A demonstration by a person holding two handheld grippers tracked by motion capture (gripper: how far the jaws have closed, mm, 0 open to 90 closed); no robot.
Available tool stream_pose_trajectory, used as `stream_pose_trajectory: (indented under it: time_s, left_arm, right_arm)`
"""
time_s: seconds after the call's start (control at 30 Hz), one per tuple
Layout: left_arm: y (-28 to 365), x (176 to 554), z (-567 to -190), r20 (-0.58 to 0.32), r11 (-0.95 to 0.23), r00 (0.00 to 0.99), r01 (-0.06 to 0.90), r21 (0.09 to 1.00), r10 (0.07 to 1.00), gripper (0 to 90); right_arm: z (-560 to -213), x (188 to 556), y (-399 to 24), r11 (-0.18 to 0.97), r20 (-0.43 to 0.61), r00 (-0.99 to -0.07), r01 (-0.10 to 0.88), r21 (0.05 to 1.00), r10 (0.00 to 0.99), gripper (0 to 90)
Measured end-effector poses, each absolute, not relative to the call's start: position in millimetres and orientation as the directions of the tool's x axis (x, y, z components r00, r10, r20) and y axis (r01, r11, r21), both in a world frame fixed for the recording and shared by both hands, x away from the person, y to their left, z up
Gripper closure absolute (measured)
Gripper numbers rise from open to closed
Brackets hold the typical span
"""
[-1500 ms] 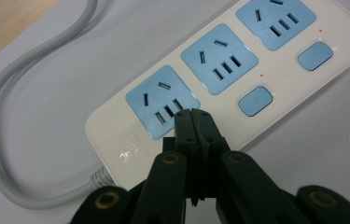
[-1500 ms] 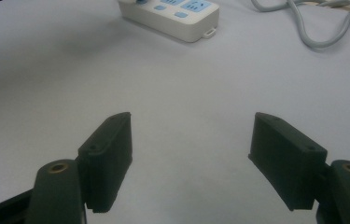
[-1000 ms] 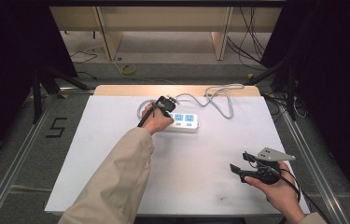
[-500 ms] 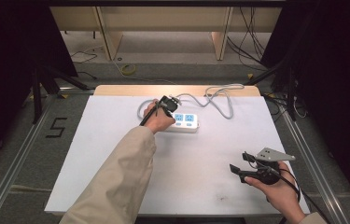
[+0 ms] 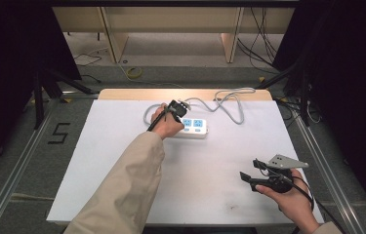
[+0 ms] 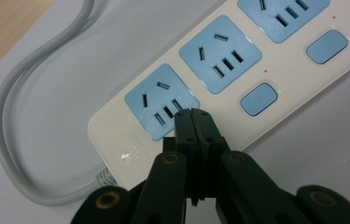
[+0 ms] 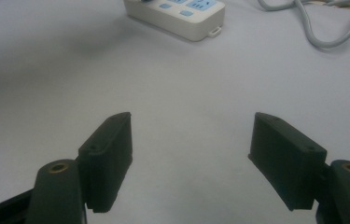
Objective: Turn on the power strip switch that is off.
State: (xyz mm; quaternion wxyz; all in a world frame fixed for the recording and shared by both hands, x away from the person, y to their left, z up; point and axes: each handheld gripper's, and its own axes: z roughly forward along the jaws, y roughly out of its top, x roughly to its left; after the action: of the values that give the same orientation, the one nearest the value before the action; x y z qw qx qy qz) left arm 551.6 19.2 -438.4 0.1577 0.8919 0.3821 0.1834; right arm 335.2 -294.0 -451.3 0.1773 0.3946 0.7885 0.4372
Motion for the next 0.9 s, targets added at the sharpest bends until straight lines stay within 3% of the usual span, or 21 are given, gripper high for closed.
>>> stream_pose_trajectory:
  time_s: [0.53, 0.9]
  left_arm:
    - [16.2, 550.4, -439.8, 0.242, -0.68, 0.646, 0.607, 0.412, 0.724, 89.9]
    - [25.0, 551.7, -440.2, 0.18, -0.64, 0.641, 0.615, 0.461, 0.746, 89.6]
  right_arm:
    - [-451.8, 335.9, -292.8, 0.312, 0.067, -0.63, 0.471, 0.825, 0.774, 30.2]
    - [-451.1, 335.1, -293.7, 0.308, 0.064, -0.627, 0.466, 0.829, 0.776, 30.1]
